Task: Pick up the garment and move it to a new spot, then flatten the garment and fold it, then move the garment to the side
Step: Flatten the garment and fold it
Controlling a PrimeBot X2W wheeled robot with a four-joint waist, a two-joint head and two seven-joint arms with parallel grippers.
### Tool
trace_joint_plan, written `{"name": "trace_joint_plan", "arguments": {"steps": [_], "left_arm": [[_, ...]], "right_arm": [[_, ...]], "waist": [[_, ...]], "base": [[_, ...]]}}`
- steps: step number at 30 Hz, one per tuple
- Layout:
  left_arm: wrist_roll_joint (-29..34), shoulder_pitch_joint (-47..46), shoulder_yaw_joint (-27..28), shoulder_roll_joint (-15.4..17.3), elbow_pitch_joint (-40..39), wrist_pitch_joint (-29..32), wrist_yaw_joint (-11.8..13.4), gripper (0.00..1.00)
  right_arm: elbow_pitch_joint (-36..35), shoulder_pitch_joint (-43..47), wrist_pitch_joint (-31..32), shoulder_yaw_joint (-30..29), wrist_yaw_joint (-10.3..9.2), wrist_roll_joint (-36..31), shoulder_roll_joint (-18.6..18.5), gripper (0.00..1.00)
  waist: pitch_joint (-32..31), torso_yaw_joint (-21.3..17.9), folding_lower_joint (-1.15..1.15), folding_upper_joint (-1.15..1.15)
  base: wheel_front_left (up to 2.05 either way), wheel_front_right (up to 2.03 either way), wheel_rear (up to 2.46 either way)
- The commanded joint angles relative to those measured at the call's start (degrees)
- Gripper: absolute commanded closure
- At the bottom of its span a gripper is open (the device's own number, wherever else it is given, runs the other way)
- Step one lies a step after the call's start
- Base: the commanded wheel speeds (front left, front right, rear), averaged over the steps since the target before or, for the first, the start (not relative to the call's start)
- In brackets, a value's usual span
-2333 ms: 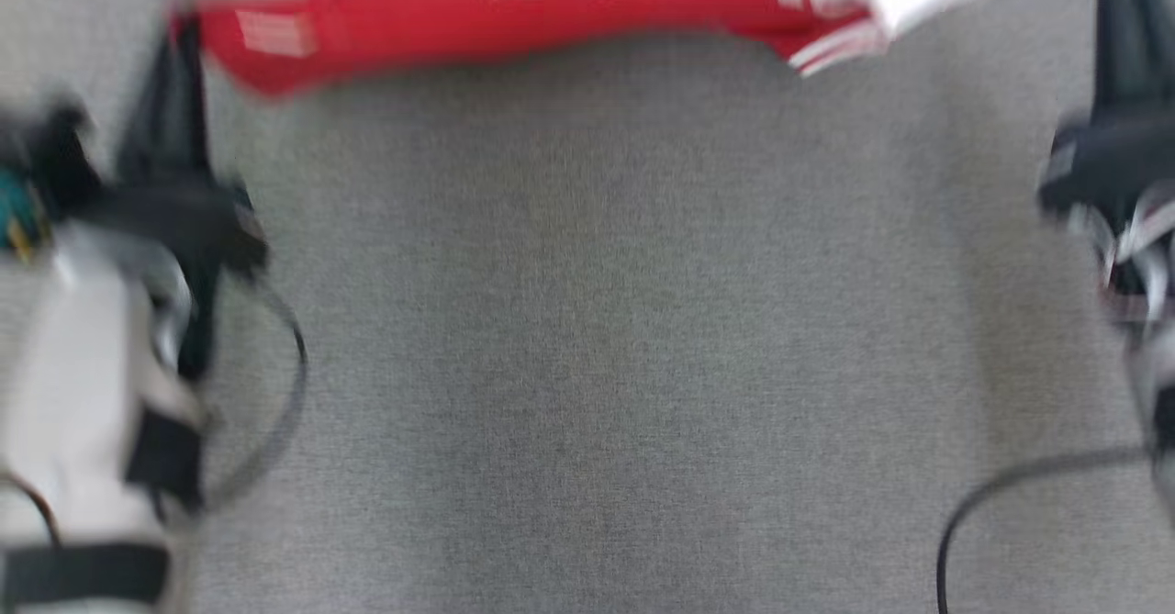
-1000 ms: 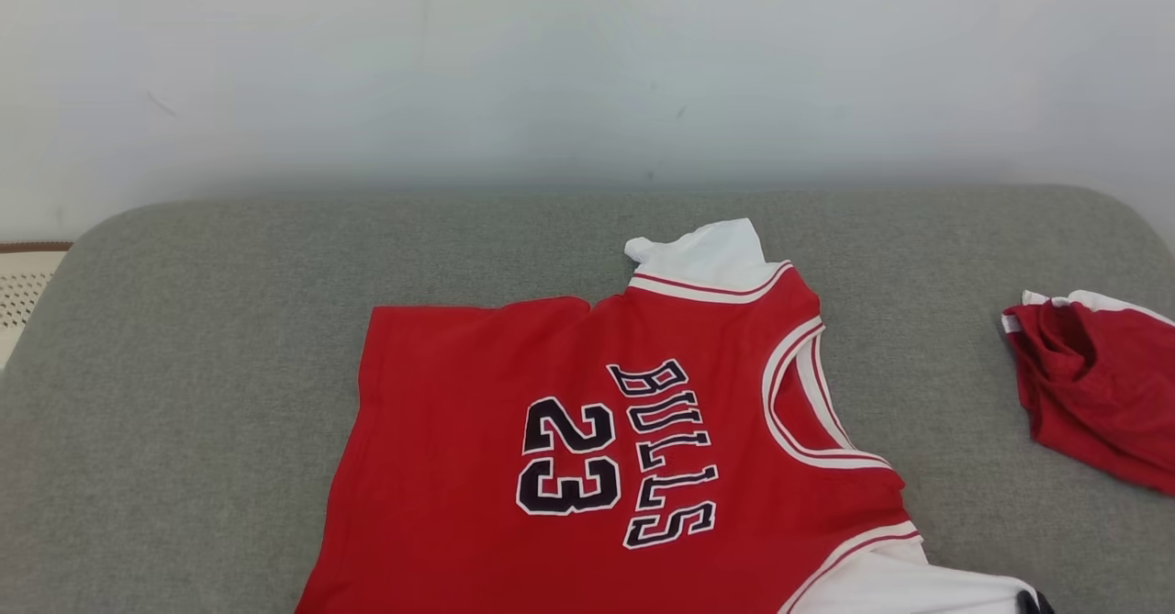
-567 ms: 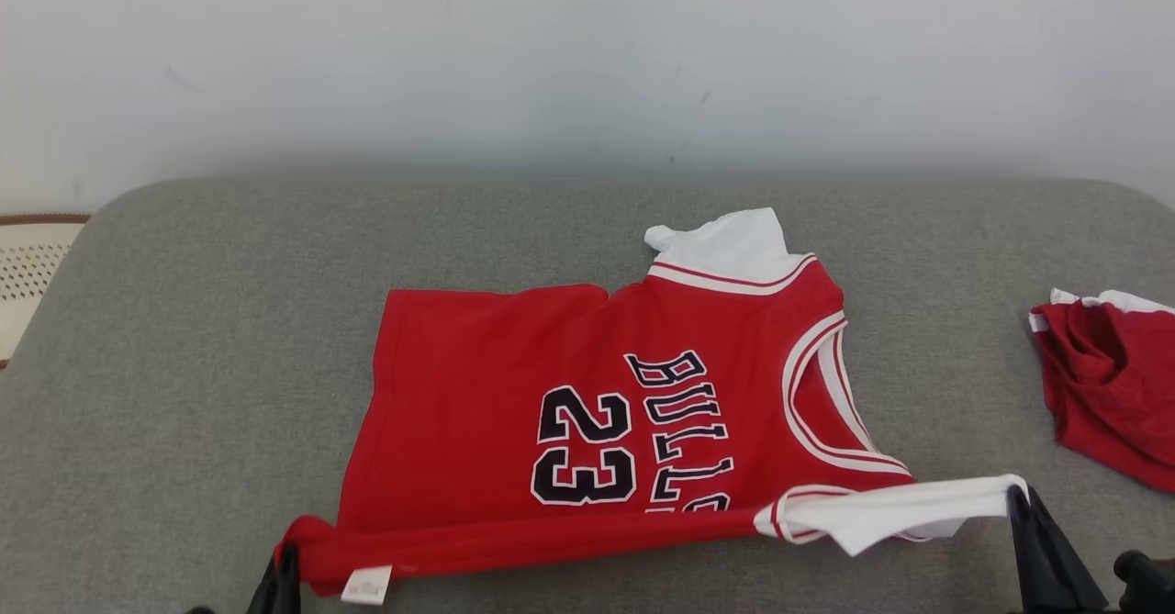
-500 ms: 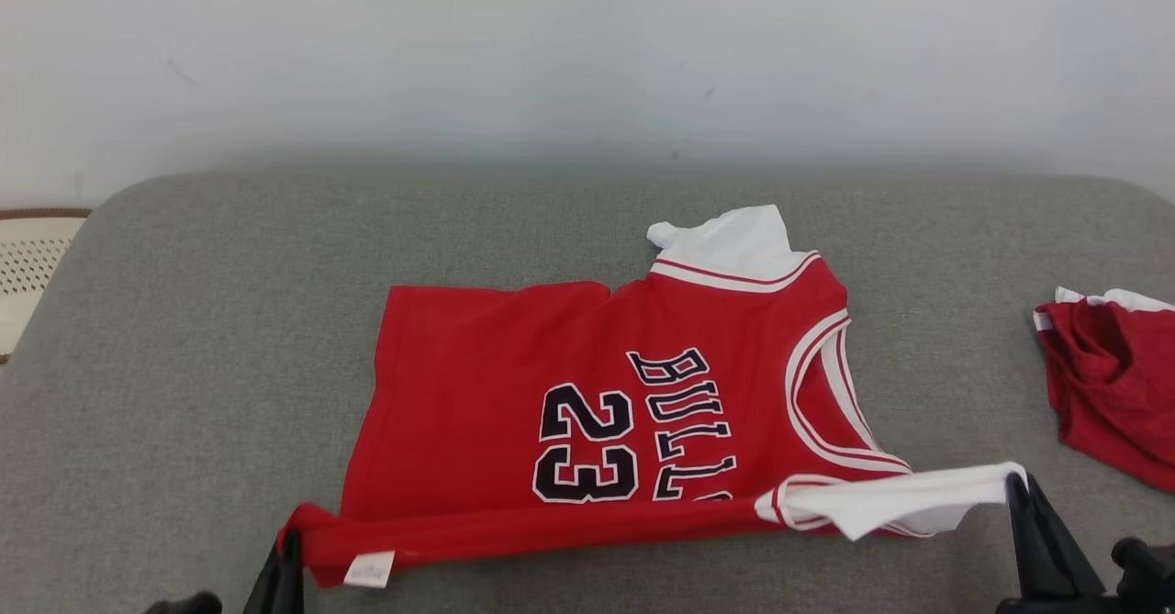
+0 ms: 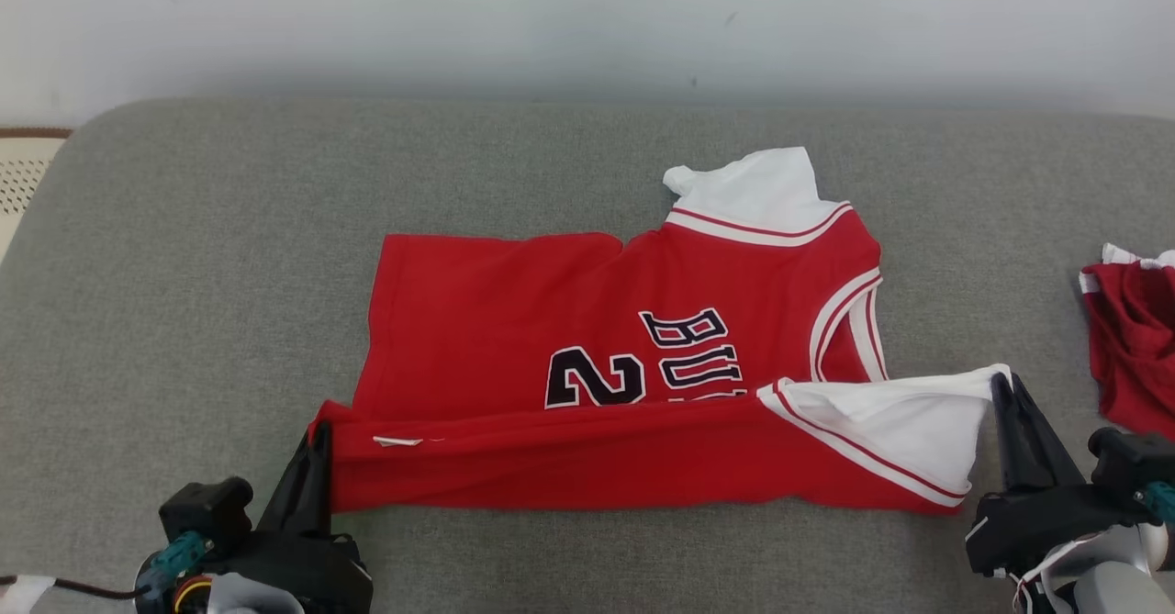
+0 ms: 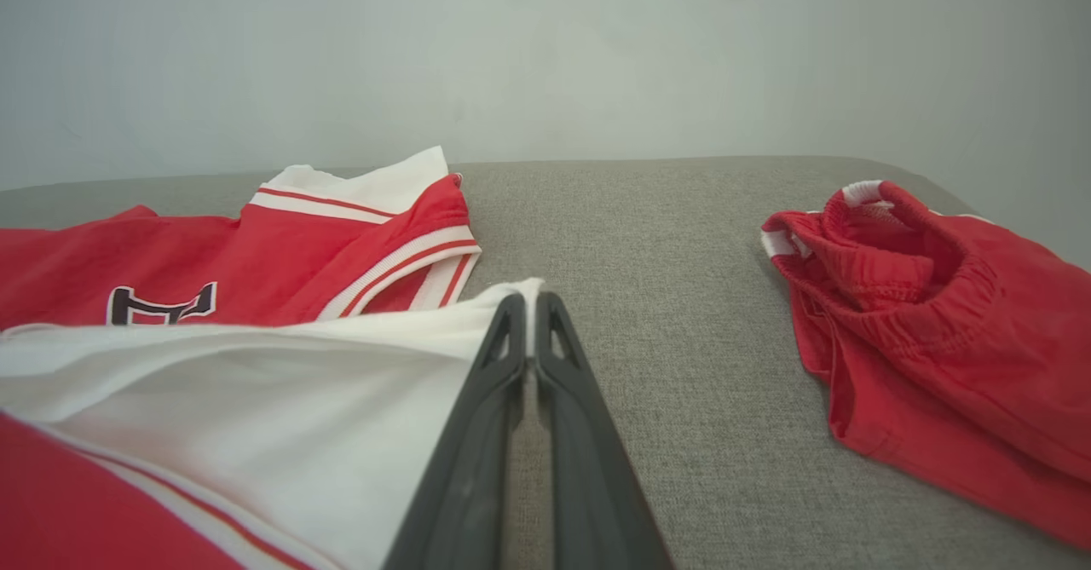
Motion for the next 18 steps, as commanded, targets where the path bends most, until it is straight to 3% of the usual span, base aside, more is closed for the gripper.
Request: {"name": "trace_joint_plan", "arguments": {"steps": [1,15,16,17,18], "left_arm": [[0.4,-1.2,-0.1,0.4,1.0,-0.3,0.1,1.00],[0.3,-6.0,-1.6,0.4,4.3,-0.3,0.3,1.00],[0.2,-6.4,-1.5,0.4,4.3,-0.3,0.4,0.95],[0.1,-6.7,-1.4,0.4,4.1,-0.3,0.6,0.68],[0.0,-6.7,-1.4,0.4,3.8,-0.3,0.7,0.18]], "right_arm": [[0.9,-1.4,-0.3,-0.1,-0.10,-0.4,-0.4,1.00],[5.0,-7.1,-0.3,0.8,-0.10,-2.0,1.1,1.00],[5.3,-7.7,-0.3,0.8,-0.10,-2.2,1.2,1.00],[5.3,-8.2,-0.3,0.3,-0.10,-1.9,1.4,1.00],[5.4,-8.7,-0.3,0.0,-0.10,-1.7,1.5,0.69]], "waist": [[1.9,0.1,-0.01,-0.01],[5.4,0.3,-0.01,-0.01],[5.6,0.3,-0.01,-0.01],[5.7,0.3,-0.01,-0.01],[5.9,0.3,-0.01,-0.01]], "base": [[0.00,0.00,0.00],[0.00,0.00,0.00],[0.00,0.00,0.00],[0.00,0.00,0.00],[0.00,0.00,0.00]]}}
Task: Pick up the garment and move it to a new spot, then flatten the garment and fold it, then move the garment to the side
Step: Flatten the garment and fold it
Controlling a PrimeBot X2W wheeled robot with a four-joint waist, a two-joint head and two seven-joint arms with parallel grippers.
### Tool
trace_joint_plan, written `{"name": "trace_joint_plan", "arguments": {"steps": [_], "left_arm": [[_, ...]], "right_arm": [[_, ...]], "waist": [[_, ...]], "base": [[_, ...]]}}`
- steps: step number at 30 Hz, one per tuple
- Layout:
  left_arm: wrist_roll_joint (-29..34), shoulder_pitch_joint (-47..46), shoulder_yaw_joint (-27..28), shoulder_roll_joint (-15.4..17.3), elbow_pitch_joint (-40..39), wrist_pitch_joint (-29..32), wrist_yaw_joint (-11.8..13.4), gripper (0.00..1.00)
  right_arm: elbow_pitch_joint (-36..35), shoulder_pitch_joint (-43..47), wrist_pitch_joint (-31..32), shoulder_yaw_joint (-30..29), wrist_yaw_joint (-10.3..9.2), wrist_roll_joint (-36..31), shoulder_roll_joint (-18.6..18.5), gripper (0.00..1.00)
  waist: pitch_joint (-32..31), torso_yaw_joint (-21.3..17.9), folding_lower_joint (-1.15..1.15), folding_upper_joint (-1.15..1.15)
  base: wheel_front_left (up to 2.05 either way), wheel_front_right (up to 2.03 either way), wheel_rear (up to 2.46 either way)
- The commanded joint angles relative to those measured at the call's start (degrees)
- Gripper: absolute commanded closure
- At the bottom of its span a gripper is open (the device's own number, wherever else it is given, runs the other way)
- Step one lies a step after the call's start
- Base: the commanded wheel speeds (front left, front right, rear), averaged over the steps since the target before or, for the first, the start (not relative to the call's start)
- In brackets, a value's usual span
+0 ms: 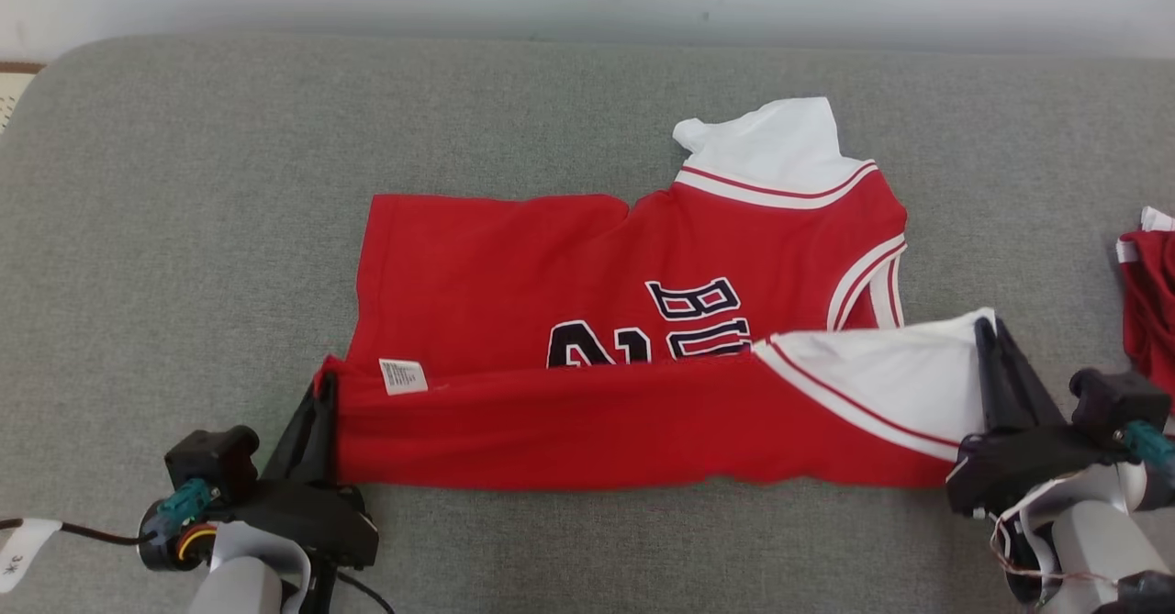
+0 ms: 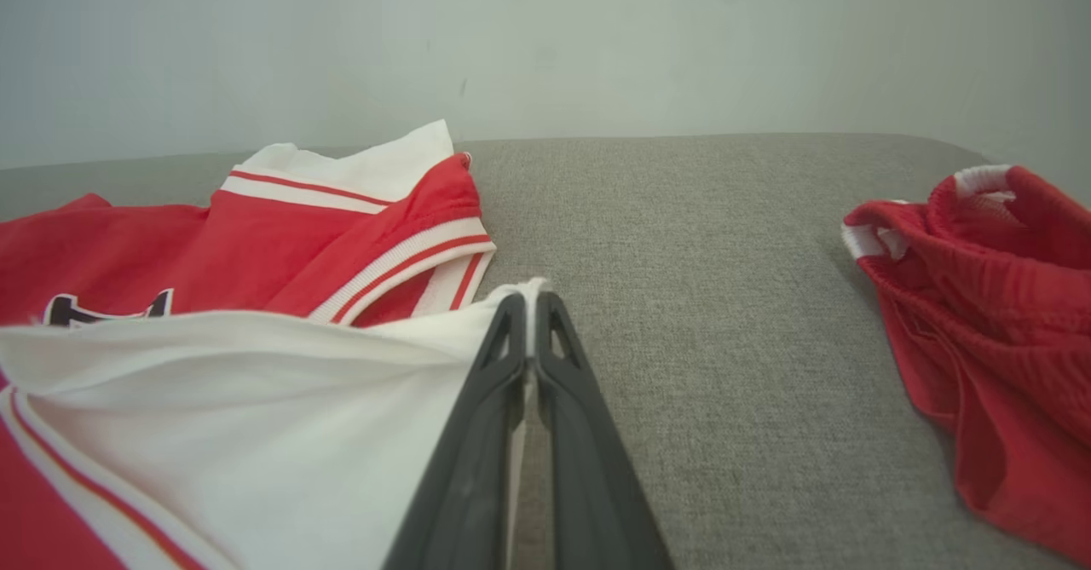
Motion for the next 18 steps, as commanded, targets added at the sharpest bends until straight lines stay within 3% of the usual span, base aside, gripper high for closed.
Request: {"name": "trace_joint_plan", "arguments": {"steps": [1,10,18], "left_arm": [[-0.3,-0.5,0.2,0.3,-0.6,-0.3,0.5,0.00],[-0.6,2.5,0.5,0.3,-3.9,-0.3,2.0,0.00],[-1.1,7.5,1.3,0.2,-7.8,-0.3,3.7,0.00]], "right_arm": [[0.2,-1.0,-0.3,-0.6,-0.10,0.3,0.0,0.00],[-2.4,2.0,-0.3,-3.2,-0.09,0.0,0.7,0.00],[-4.0,8.4,-0.3,-1.8,-0.09,1.4,2.2,0.00]], "waist": [[0.4,0.0,-0.01,-0.01],[-0.6,-0.2,-0.01,-0.01],[-2.6,-1.1,-0.01,-0.01]], "base": [[0.00,0.00,0.00],[0.00,0.00,0.00],[0.00,0.00,0.00]]}}
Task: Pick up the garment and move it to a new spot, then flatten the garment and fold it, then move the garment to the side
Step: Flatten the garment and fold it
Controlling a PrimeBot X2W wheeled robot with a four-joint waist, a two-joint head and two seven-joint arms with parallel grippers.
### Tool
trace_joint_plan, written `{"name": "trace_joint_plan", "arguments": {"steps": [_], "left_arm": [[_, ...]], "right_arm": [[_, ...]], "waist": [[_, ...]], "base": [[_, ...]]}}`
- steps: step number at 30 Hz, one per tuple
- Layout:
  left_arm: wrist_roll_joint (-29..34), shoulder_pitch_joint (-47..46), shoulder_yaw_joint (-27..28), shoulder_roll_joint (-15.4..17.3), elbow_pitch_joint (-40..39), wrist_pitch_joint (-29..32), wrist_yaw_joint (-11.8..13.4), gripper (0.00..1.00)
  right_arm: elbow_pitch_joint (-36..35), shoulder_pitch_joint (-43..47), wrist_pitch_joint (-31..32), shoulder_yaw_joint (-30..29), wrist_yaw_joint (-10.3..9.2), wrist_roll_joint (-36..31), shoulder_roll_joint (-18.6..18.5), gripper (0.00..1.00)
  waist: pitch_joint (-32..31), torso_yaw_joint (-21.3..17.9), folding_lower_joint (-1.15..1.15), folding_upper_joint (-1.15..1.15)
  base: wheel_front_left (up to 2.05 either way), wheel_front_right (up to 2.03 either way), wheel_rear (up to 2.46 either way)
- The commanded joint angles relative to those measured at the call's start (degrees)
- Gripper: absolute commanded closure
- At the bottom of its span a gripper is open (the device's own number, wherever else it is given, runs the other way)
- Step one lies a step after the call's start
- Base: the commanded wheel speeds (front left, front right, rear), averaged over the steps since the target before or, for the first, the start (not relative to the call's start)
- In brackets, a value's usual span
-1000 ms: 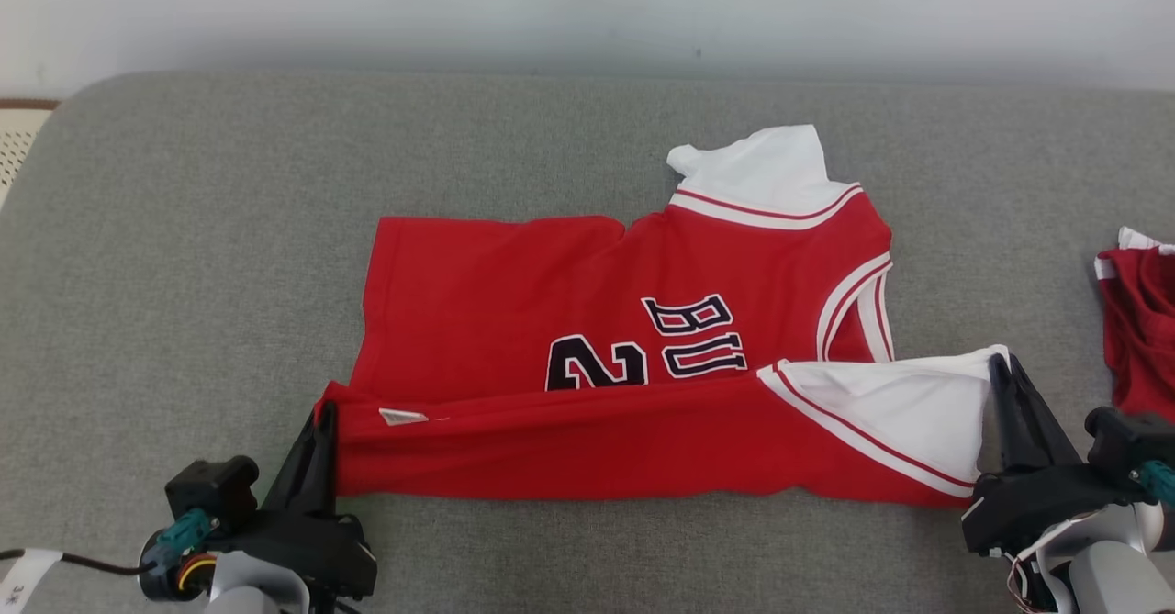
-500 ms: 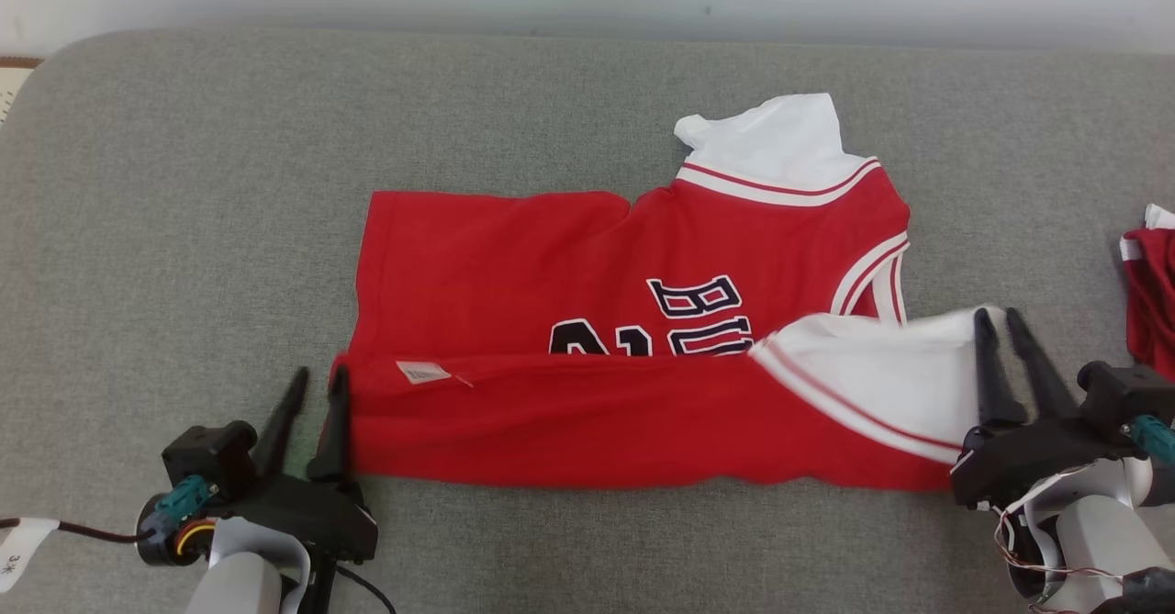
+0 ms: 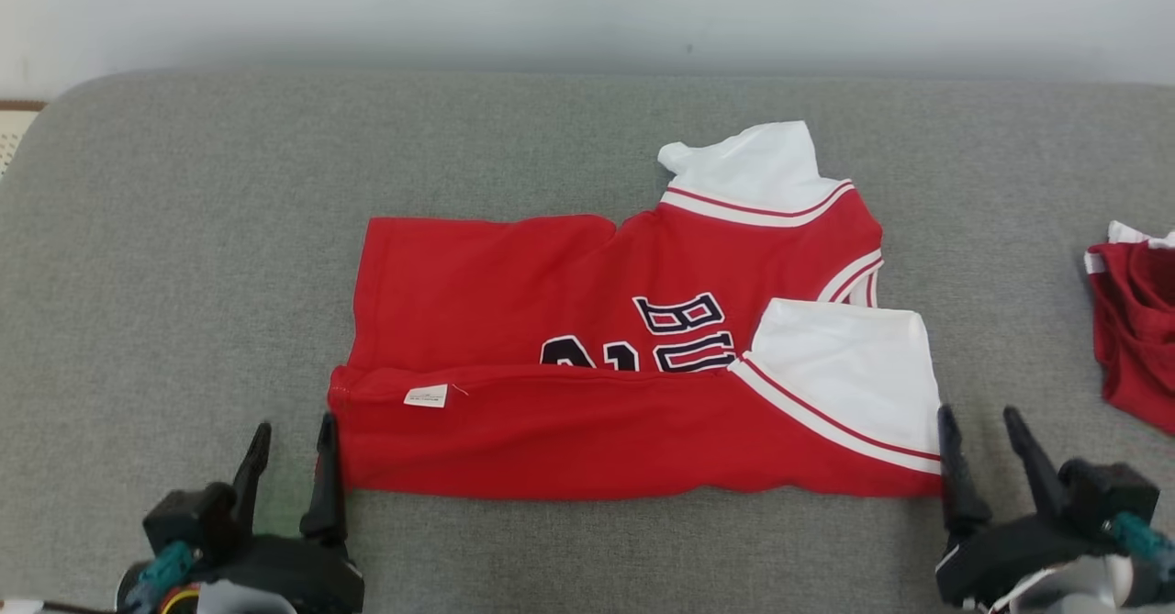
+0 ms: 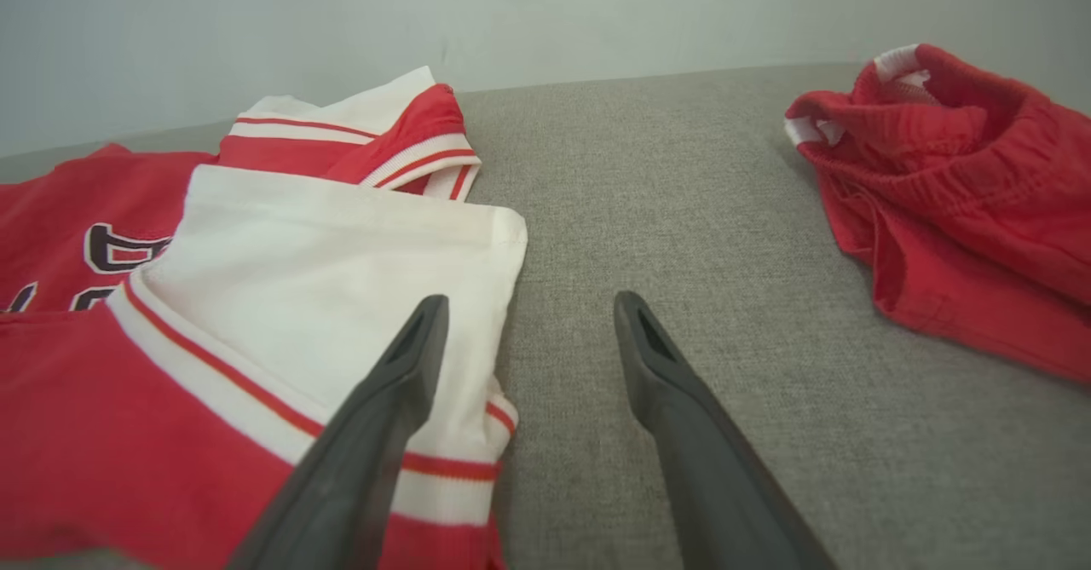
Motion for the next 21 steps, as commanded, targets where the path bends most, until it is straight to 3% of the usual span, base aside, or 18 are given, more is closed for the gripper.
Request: {"name": "trace_joint_plan", "arguments": {"steps": [1,7,21], "left_arm": [[-0.4,1.5,0.2,0.1,-0.3,-0.3,0.5,0.00],[-1.2,4.3,-0.1,0.1,-1.5,-0.3,1.4,0.00],[-1.7,4.6,-1.4,0.1,-1.4,-0.3,1.4,0.00]], "right_arm": [[0.0,1.1,-0.3,0.6,-0.08,0.7,0.3,0.00],[1.5,3.9,-0.3,2.4,-0.08,2.1,1.2,0.00],[6.6,1.5,-0.3,3.4,-0.08,7.9,2.3,0.00]], "waist": [[-0.6,-0.5,0.01,0.00],[-1.0,-0.7,0.01,0.00],[-1.0,1.2,0.01,0.00]], "base": [[0.00,0.00,0.00],[0.00,0.00,0.00],[0.00,0.00,0.00]]}}
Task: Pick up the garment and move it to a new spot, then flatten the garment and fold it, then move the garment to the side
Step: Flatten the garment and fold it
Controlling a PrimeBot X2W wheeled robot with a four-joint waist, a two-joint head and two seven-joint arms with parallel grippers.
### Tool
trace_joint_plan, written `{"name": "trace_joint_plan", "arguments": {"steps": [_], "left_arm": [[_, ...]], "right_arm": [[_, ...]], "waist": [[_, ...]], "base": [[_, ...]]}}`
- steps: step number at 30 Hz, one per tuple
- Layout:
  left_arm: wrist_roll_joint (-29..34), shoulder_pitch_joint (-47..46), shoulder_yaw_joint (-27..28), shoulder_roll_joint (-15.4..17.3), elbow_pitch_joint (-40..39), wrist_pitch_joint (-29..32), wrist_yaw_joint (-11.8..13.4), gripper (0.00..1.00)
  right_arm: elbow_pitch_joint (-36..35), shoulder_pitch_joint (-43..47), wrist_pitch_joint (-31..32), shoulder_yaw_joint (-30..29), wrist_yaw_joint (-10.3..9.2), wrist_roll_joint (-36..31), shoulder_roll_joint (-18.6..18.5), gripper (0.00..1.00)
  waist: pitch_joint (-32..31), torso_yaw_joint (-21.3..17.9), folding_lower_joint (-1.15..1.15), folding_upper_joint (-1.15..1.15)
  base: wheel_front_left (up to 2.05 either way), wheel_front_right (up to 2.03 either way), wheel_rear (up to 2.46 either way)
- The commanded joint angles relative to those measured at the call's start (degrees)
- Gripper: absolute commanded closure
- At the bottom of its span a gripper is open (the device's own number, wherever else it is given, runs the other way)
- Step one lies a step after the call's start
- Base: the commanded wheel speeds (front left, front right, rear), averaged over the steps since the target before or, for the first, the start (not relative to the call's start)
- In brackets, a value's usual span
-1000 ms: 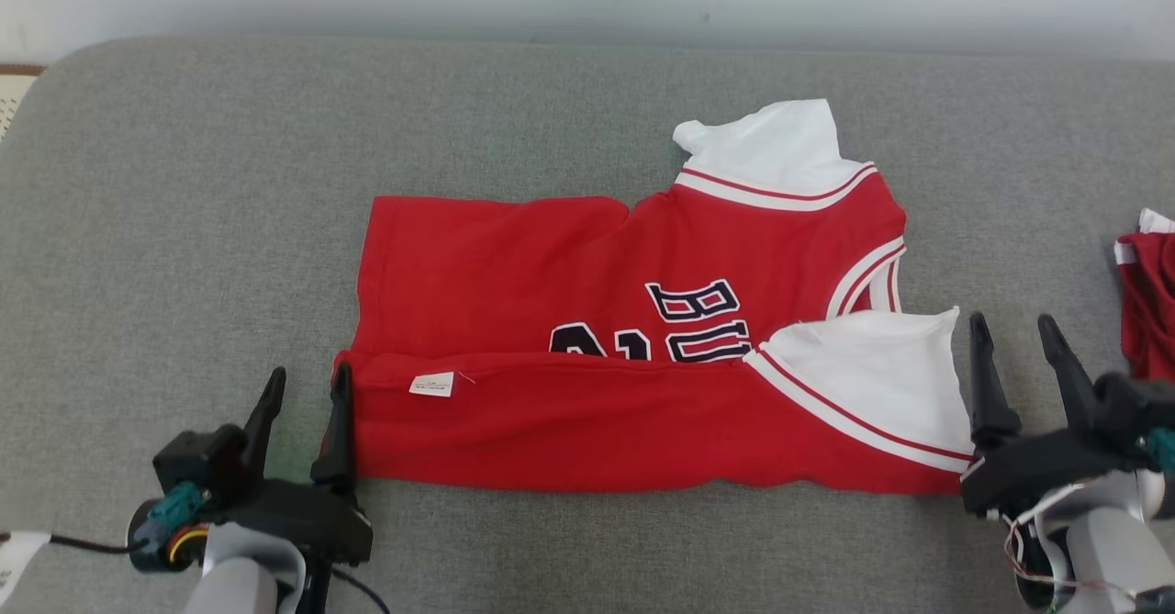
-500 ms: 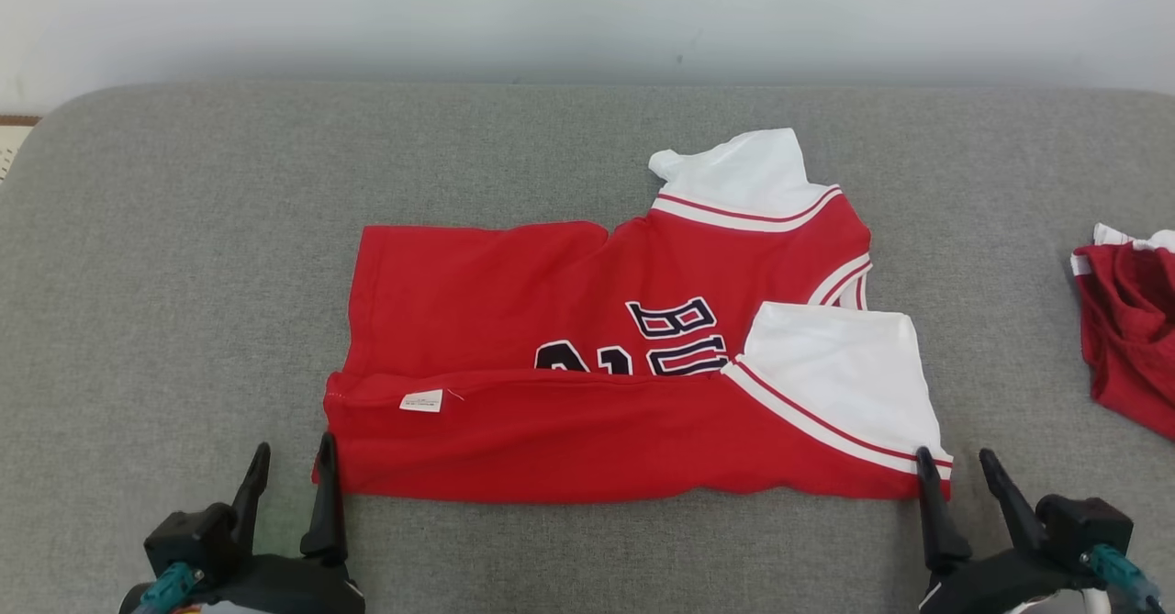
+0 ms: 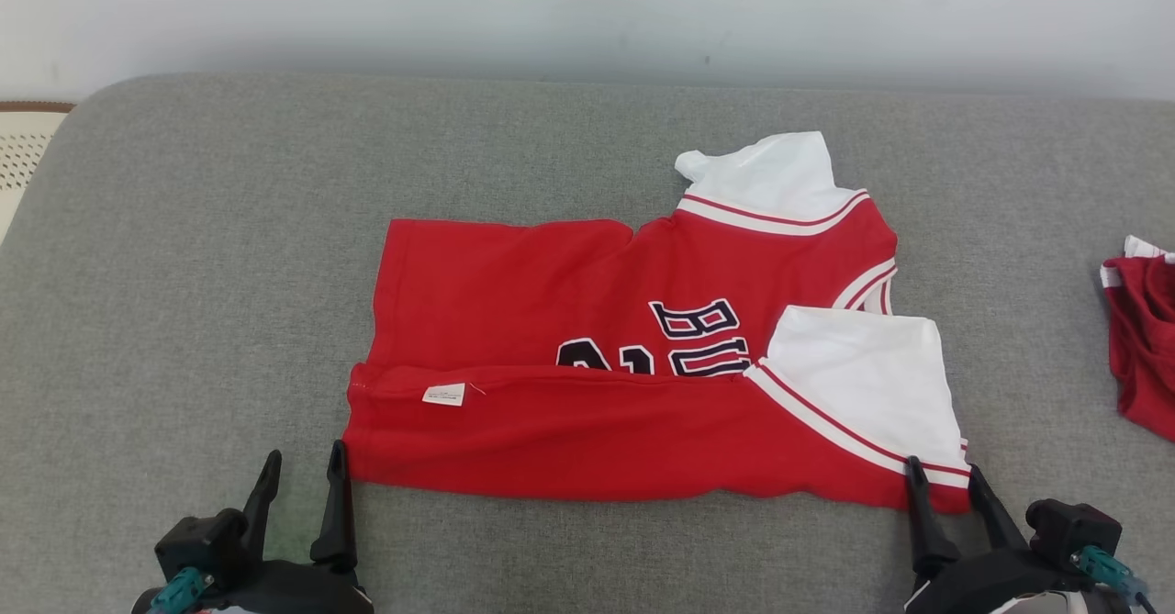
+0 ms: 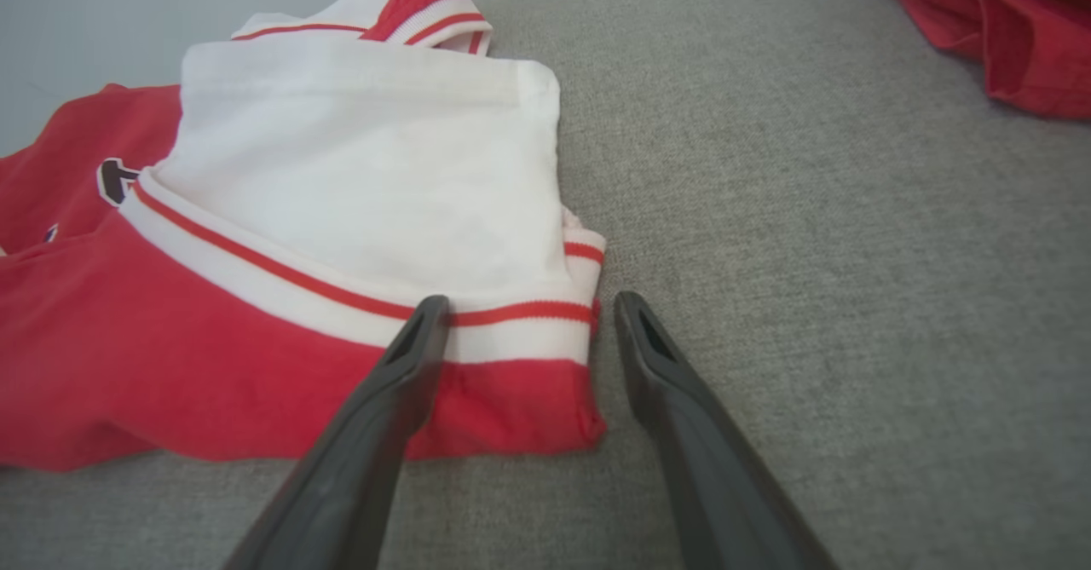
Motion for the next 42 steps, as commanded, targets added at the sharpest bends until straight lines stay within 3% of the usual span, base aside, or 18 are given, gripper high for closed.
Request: {"name": "trace_joint_plan", "arguments": {"steps": [1,2,3,22,33,42], "left_arm": [[-0.1,0.6,-0.1,0.1,0.2,-0.3,-0.2,0.00],[-0.2,0.6,-0.2,0.1,0.2,-0.3,-0.3,0.00],[-0.5,0.6,-0.3,0.1,0.3,-0.3,-0.5,0.00],[-7.8,-0.7,-3.1,0.1,1.6,-0.3,-6.3,0.00],[-11.1,1.7,-8.0,0.1,-1.2,-0.3,-6.5,0.00],[-9.5,0.4,-7.1,0.1,1.3,-0.3,-6.6,0.00]], "right_arm": [[1.0,-0.3,-0.2,0.5,-0.08,0.7,0.0,0.37],[1.7,-0.6,-0.1,0.7,-0.08,0.7,-0.1,0.75],[2.3,-0.8,-0.1,0.9,-0.08,0.8,-0.2,1.00],[1.2,-0.8,-0.1,-0.3,-0.10,-0.1,-2.1,1.00],[1.0,-0.9,-0.1,-0.5,-0.10,-0.6,-2.0,1.00],[0.7,-1.0,-0.1,-0.2,-0.08,-1.3,-1.1,1.00]], "waist": [[0.0,0.2,0.00,0.00],[0.0,0.3,0.00,0.00],[0.0,0.3,0.00,0.00],[1.4,-1.9,0.00,0.00],[1.3,-1.7,0.00,0.00],[1.2,-1.8,0.00,0.00]], "base": [[0.00,0.00,0.00],[0.00,0.00,0.00],[0.00,0.00,0.00],[0.00,0.00,0.00],[0.00,0.00,0.00],[0.00,0.00,0.00]]}}
